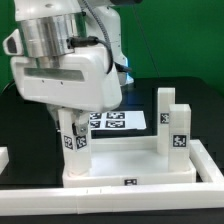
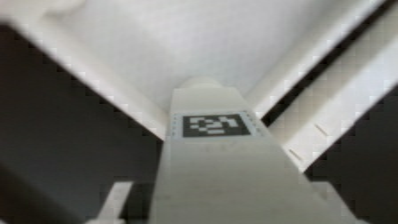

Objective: Assemble desk

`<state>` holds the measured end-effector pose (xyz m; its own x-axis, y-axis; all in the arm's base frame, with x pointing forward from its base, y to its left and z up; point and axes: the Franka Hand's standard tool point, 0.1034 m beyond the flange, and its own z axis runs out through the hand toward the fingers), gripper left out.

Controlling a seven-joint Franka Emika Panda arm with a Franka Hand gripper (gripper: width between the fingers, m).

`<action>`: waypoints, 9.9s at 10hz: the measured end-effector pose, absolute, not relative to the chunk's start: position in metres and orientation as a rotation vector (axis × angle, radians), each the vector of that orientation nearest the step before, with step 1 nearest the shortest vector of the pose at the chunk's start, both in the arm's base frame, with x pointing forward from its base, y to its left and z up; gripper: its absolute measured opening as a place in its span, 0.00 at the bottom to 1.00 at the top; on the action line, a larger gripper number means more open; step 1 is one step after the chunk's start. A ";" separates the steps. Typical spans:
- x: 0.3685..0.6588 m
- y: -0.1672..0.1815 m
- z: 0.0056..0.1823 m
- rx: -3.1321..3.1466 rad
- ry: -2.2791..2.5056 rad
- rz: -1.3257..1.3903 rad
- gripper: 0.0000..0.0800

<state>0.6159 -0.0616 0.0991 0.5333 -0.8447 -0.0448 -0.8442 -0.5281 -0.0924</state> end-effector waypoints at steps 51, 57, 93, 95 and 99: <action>0.628 -0.050 0.097 -2.926 0.844 -0.006 0.36; 0.635 -0.038 0.097 -2.079 2.233 0.044 0.36; 0.639 -0.039 0.090 -1.833 2.444 0.052 0.37; 0.639 -0.038 0.090 -1.724 2.524 0.057 0.37; 0.638 -0.038 0.090 -1.673 2.565 0.051 0.38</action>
Offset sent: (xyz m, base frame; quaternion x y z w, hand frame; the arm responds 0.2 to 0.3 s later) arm 0.0059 0.0089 -0.0037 0.0267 -0.0287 0.3248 0.9450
